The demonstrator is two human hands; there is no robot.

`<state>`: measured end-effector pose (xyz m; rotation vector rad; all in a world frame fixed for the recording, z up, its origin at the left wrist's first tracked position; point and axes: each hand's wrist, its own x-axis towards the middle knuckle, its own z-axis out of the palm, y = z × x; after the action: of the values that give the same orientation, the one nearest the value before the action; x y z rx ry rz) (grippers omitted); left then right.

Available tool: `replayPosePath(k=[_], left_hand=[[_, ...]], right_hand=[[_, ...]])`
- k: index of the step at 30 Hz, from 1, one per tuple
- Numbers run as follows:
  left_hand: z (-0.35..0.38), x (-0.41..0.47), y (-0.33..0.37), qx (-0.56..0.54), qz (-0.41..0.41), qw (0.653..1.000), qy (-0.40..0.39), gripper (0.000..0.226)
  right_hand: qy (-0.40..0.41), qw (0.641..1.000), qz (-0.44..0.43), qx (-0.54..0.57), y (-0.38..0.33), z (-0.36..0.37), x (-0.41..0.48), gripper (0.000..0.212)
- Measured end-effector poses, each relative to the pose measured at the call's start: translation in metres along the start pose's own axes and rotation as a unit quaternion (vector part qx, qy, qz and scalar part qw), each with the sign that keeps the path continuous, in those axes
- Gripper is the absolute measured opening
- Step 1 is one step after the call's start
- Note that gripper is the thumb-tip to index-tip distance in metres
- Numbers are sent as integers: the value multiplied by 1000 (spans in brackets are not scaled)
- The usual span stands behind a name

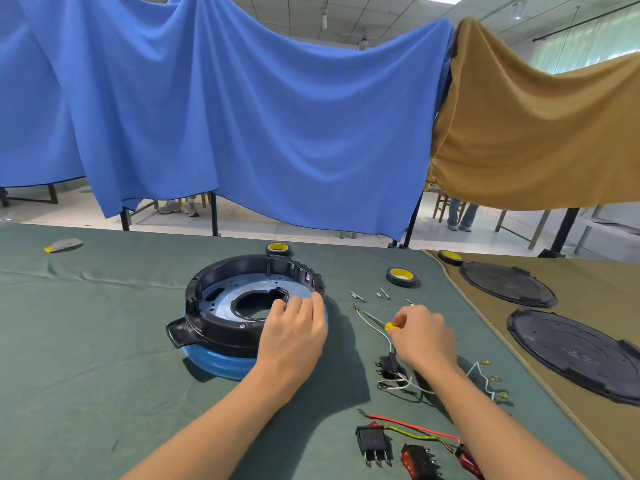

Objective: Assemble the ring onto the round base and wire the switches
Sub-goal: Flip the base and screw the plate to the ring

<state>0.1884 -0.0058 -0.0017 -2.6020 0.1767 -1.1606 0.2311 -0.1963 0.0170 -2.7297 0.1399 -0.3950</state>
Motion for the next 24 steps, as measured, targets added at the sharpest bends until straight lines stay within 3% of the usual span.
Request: replayPosePath(k=[5, 9, 14, 19, 24], left_hand=[[8, -24, -42, -53, 71, 988, 129, 31], [12, -35, -70, -86, 92, 980, 156, 30], [7, -30, -54, -82, 7, 984, 157, 24], [6, -17, -18, -48, -100, 987, 117, 25], [21, -20, -29, -1, -40, 984, 172, 25]], right_hand=[[-59, 997, -26, -38, 0, 1, 4, 19], [-89, 993, -34, -76, -4, 0, 9, 17], [-71, 989, -59, -115, -13, 1, 14, 9], [-67, 991, -89, -71, -18, 7, 23, 18], [-90, 986, -141, -3, -20, 11, 40, 21]])
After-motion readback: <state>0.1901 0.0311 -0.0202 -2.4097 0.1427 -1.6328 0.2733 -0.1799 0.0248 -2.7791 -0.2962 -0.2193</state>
